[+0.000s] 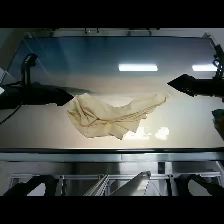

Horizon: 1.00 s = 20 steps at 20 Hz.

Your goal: Fold the shirts.

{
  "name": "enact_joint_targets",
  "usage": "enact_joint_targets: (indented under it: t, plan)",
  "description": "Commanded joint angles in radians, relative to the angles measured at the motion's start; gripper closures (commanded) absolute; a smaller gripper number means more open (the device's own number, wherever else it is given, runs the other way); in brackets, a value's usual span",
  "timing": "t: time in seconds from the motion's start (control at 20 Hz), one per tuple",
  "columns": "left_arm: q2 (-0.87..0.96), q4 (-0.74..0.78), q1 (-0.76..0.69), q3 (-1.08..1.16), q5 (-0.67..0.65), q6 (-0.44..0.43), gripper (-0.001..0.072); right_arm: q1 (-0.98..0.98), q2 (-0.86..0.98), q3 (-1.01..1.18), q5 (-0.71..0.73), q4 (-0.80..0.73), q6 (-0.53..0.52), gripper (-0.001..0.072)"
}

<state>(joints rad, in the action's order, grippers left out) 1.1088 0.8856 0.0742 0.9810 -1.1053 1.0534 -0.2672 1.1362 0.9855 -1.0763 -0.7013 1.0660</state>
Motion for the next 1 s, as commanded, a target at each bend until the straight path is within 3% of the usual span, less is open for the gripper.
enact_joint_targets:
  t: [0.0, 0.1, 0.3, 0.55, 0.65, 0.8, 0.95]
  plan:
    - [0.182, 0.012, 0.106, 0.074, -0.128, 0.023, -0.0007, -0.102, 0.07, -0.028, -0.105, -0.048, 0.019, 0.0088]
    - [0.242, 0.002, 0.167, 0.087, -0.173, 0.041, -0.0007, -0.101, 0.069, -0.097, -0.127, -0.045, 0.019, 0.0089]
    - [0.362, -0.063, 0.151, 0.076, -0.137, 0.037, -0.0007, 0.037, 0.083, -0.307, 0.023, -0.008, 0.019, 0.0089]
    - [0.52, -0.265, 0.056, 0.117, -0.066, -0.05, -0.0006, 0.307, 0.218, -0.373, 0.171, 0.127, 0.016, 0.0101]
    - [0.566, -0.284, 0.029, 0.169, -0.065, -0.05, -0.0006, 0.396, 0.29, -0.367, 0.216, 0.247, -0.052, 0.0374]
    - [0.613, -0.278, 0.011, 0.233, -0.095, -0.05, 0.0013, 0.446, 0.372, -0.358, 0.223, 0.404, -0.141, 0.0358]
    - [0.627, -0.28, 0.018, 0.281, -0.139, -0.02, 0.0042, 0.443, 0.385, -0.349, 0.205, 0.444, -0.158, 0.0371]
